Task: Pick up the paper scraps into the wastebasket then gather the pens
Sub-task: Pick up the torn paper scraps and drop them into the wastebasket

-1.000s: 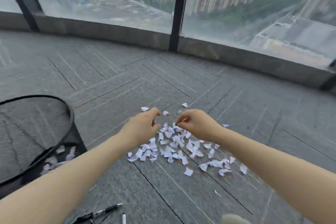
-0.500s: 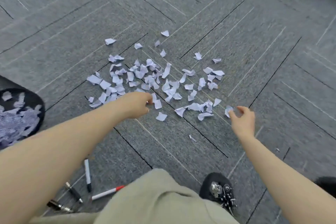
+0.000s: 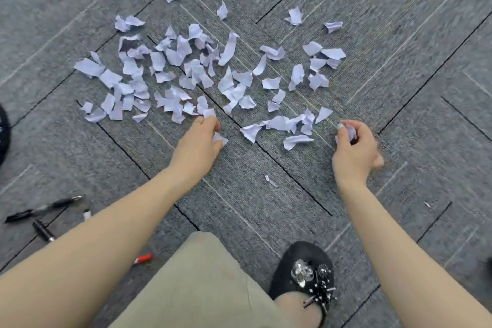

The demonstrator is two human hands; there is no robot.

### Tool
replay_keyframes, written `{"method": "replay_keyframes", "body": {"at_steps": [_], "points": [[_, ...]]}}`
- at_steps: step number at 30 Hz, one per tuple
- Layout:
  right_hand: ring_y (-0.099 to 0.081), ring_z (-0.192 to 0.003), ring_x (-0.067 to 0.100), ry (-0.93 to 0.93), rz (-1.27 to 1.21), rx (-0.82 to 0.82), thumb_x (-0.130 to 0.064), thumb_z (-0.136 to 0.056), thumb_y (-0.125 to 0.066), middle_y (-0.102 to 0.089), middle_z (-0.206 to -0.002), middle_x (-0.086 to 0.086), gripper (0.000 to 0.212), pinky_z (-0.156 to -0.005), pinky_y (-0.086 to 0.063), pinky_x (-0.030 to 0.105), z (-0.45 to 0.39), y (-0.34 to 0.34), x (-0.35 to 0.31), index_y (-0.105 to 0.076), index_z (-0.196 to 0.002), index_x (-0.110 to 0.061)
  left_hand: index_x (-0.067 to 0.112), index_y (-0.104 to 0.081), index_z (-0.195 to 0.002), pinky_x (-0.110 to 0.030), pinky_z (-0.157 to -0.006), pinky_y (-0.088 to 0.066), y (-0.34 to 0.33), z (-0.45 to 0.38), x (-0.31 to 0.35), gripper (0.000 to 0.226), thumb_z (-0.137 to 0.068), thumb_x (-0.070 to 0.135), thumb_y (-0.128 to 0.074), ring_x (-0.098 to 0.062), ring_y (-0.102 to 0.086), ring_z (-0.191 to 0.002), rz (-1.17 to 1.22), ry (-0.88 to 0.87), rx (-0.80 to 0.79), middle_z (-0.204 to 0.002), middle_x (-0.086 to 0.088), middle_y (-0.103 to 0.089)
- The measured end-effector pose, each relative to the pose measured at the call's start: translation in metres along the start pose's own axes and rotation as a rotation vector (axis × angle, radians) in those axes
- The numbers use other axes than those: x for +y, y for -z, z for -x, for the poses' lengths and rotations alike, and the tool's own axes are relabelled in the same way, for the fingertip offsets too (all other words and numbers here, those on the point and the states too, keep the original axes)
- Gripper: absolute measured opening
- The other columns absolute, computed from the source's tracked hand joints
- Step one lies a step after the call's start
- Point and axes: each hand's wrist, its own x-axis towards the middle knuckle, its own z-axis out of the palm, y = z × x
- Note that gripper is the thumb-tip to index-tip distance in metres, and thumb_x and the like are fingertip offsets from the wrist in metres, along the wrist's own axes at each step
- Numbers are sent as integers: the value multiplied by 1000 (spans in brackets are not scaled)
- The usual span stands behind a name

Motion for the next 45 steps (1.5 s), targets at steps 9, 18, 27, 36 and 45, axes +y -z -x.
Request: {"method": "replay_keyframes", "body": {"at_steps": [9,18,27,36,45], "points": [[-54,-72,1,325,100,-439,-32,-77,-71,-57,-91,-16,32,-100,-36,43,18,-18,-26,-49,-99,-37,12,-48,-106,-46,-78,-51,-7,-8,-3,17,-90,12,-54,-30,-55,-87,29,-5,58,-111,-7,-45],[-34,-123,21,421,360,-253,-32,-75,-71,-34,-137,2,63,-102,-20,38,14,-10,-2,-41,-130,-24,11,-55,-100,-44,-80,-48,-17,-4,-5,11,-89,11,-52,-27,-53,-88,65,2,129,-103,-5,-46],[-28,-130,25,377,391,-326,-41,-77,-68,-30,-144,2,81,-106,-20,45,8,-9,3,-24,-143,-25,15,-58,-92,-22,-60,-40,-15,-2,45,12,-87,26,-61,-5,-46,-63,359,-161,-7,-75,10,-54],[-53,-98,24,682,395,-450,-37,-75,-71,-54,-111,5,51,-83,-36,39,-20,-8,0,-55,-121,-20,13,-50,-109,-36,-67,-45,-22,-33,43,22,-87,12,-54,-25,-53,-77,178,-98,-4,-87,-2,-52],[-54,-68,17,678,223,-416,-22,-83,-66,-62,-76,1,10,-70,-46,39,-6,-12,4,-65,-81,-12,12,-50,-97,-37,-77,-46,-34,-15,38,15,-85,5,-55,-23,-51,-79,286,14,156,-99,-4,-49]]}}
